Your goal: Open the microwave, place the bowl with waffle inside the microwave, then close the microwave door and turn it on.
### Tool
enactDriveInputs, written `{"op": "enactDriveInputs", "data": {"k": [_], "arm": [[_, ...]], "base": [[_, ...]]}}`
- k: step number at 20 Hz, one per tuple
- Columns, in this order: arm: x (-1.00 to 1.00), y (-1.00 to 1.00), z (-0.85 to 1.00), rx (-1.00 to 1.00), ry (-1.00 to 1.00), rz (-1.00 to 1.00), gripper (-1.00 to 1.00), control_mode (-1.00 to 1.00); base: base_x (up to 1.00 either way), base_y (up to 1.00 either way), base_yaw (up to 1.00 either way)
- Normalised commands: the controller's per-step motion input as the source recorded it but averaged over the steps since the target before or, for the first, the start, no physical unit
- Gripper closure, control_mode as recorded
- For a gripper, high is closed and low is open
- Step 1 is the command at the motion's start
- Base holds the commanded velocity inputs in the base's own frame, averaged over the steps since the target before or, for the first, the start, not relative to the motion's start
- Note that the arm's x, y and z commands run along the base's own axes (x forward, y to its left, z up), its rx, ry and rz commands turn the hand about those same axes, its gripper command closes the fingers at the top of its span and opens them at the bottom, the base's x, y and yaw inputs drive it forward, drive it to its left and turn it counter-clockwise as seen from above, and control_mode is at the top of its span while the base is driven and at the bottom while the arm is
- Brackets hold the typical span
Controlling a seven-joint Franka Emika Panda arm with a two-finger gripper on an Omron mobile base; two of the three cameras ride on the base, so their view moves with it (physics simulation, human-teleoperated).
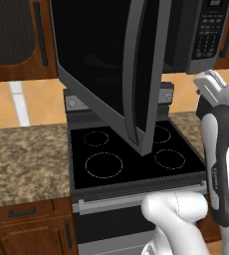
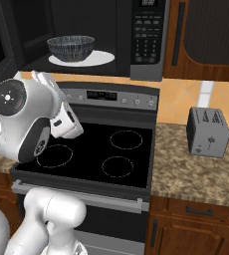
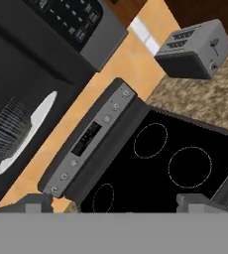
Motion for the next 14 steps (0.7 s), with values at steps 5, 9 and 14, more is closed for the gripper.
{"op": "enactDriveInputs", "data": {"k": [5, 9, 14], "arm": [[-1.0, 0.05, -0.21, -0.19, -0.05, 0.29, -1.0, -1.0], [-1.0, 0.47, 0.01, -0.32, -0.28, 0.13, -1.0, -1.0], [-1.0, 0.93, 0.0, -0.53, -0.27, -0.05, -1.0, -1.0]], "base": [[0.0, 0.0, 0.0], [0.0, 0.0, 0.0], [0.0, 0.0, 0.0]]}}
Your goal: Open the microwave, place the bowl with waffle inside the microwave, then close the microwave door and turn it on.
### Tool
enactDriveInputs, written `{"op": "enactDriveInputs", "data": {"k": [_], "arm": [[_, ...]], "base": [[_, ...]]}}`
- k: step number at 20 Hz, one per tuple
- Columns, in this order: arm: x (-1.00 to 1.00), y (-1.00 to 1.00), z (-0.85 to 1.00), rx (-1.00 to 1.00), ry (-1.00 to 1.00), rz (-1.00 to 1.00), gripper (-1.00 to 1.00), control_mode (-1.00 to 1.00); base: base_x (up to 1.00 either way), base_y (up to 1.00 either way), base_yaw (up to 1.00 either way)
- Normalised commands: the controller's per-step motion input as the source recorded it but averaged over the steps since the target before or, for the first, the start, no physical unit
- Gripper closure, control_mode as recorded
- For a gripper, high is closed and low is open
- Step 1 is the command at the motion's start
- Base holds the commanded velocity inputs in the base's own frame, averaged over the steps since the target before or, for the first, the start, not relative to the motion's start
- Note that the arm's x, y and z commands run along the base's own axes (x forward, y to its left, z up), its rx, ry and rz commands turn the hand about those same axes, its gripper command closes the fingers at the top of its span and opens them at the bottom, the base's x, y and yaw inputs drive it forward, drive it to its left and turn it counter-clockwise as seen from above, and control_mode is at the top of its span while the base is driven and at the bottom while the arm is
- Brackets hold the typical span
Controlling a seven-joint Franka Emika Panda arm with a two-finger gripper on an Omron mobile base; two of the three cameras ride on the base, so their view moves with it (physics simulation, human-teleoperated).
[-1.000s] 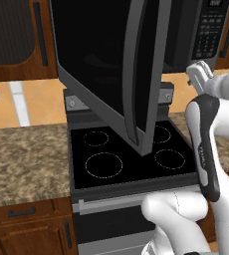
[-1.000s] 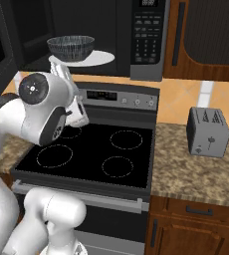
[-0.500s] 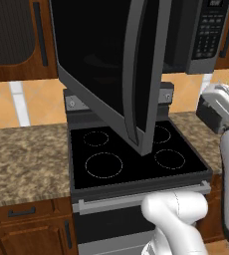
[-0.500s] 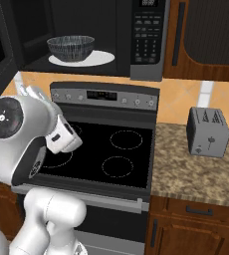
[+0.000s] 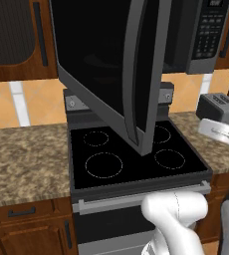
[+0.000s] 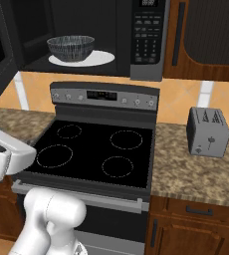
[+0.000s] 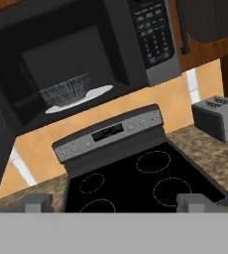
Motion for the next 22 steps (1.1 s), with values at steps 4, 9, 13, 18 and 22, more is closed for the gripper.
{"op": "enactDriveInputs", "data": {"k": [4, 9, 13, 18, 22], "arm": [[-0.07, 0.03, 0.0, -0.06, -0.01, 0.0, -1.0, -1.0], [-0.77, 0.37, -0.4, -0.24, -0.02, -0.15, -1.0, -1.0], [-0.55, 0.75, -0.24, -0.19, -0.08, -0.11, -1.0, -1.0], [0.03, 1.0, 0.0, -0.13, -0.24, -0.18, -1.0, -1.0], [0.31, 1.0, 0.0, -0.13, -0.22, -0.23, -1.0, -1.0]], "base": [[0.0, 0.0, 0.0], [0.0, 0.0, 0.0], [0.0, 0.0, 0.0], [0.0, 0.0, 0.0], [0.0, 0.0, 0.0]]}}
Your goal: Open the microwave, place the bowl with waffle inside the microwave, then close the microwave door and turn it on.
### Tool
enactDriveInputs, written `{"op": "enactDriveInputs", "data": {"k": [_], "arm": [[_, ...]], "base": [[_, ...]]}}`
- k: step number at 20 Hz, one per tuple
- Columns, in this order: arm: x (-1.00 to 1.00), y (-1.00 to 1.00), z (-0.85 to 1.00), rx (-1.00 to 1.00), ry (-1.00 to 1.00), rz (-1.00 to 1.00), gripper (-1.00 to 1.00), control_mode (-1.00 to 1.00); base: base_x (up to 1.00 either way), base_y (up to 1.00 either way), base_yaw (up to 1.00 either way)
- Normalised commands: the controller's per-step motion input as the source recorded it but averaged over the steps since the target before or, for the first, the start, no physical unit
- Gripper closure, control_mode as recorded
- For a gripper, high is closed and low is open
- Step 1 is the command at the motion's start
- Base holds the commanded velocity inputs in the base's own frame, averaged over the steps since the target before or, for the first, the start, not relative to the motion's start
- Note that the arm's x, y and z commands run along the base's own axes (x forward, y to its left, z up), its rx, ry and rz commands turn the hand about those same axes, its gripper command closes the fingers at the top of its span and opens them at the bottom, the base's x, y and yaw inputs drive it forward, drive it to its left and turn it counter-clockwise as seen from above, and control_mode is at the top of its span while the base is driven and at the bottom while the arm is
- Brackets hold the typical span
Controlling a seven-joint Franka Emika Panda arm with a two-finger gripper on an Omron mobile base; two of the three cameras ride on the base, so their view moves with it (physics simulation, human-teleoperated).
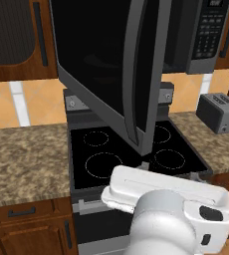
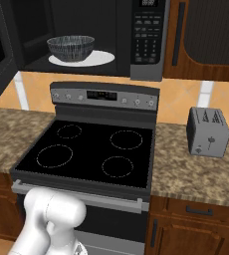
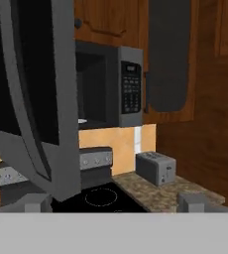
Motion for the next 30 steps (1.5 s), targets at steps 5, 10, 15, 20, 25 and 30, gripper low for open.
{"op": "enactDriveInputs", "data": {"k": [5, 10, 15, 20, 25, 30], "arm": [[0.77, 0.88, 0.0, -0.09, -0.03, -0.31, -1.0, -1.0], [0.92, 0.6, 0.0, -0.04, 0.0, -0.25, -1.0, -1.0], [0.97, 0.32, 0.0, -0.02, 0.0, -0.14, -1.0, -1.0], [0.92, -0.23, -0.02, 0.0, 0.0, 0.07, -1.0, -1.0], [0.82, -0.5, 0.0, 0.01, 0.0, 0.19, -1.0, -1.0], [0.79, -0.69, 0.0, 0.03, 0.0, 0.29, -1.0, -1.0]], "base": [[0.0, 0.0, 0.0], [0.0, 0.0, 0.0], [0.0, 0.0, 0.0], [0.0, 0.0, 0.0], [0.0, 0.0, 0.0], [0.0, 0.0, 0.0]]}}
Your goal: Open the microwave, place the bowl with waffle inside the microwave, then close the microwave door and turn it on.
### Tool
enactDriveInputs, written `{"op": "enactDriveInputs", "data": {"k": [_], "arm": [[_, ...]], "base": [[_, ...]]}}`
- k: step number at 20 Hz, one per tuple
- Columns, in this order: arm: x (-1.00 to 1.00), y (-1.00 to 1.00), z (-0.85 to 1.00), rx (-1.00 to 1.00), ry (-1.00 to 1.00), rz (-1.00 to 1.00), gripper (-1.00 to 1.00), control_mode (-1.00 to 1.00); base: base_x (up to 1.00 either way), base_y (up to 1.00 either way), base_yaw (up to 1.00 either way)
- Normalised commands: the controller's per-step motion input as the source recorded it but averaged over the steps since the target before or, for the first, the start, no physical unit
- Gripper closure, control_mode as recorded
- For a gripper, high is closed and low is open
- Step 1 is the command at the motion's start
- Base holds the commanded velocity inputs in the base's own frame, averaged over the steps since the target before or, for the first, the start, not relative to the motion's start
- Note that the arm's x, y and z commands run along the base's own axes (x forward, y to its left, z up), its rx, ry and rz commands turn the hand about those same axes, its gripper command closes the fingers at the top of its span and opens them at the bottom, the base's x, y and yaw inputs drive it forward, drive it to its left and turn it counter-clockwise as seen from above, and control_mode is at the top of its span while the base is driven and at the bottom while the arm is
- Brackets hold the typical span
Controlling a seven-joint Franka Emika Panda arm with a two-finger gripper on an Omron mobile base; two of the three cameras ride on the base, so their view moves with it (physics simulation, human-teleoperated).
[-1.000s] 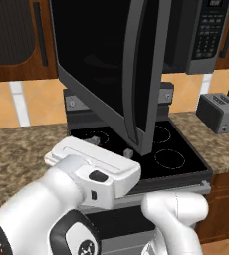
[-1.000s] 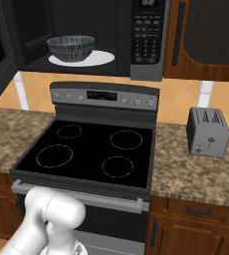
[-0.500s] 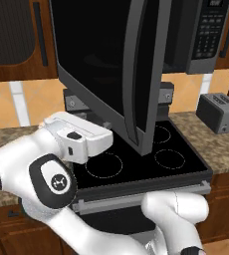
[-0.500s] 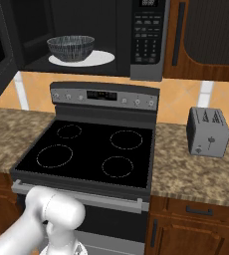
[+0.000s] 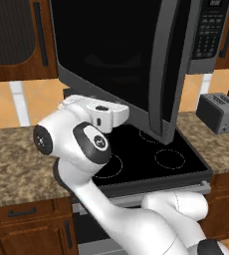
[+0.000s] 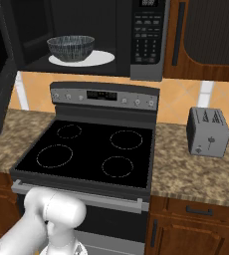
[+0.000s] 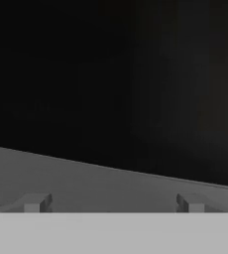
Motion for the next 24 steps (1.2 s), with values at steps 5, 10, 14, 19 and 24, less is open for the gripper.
{"op": "enactDriveInputs", "data": {"k": [5, 10, 14, 19, 24], "arm": [[0.9, -0.68, 0.0, 0.03, 0.0, 0.3, -1.0, -1.0], [0.91, -0.69, 0.0, 0.04, 0.01, 0.3, -1.0, -1.0], [1.0, -0.65, 0.0, 0.05, 0.06, 0.29, -1.0, -1.0], [1.0, -0.37, 0.0, 0.06, 0.17, 0.19, -1.0, -1.0], [1.0, -0.3, 0.0, 0.06, 0.19, 0.17, -1.0, -1.0]], "base": [[0.0, 0.0, 0.0], [0.0, 0.0, 0.0], [0.0, 0.0, 0.0], [0.0, 0.0, 0.0], [0.0, 0.0, 0.0]]}}
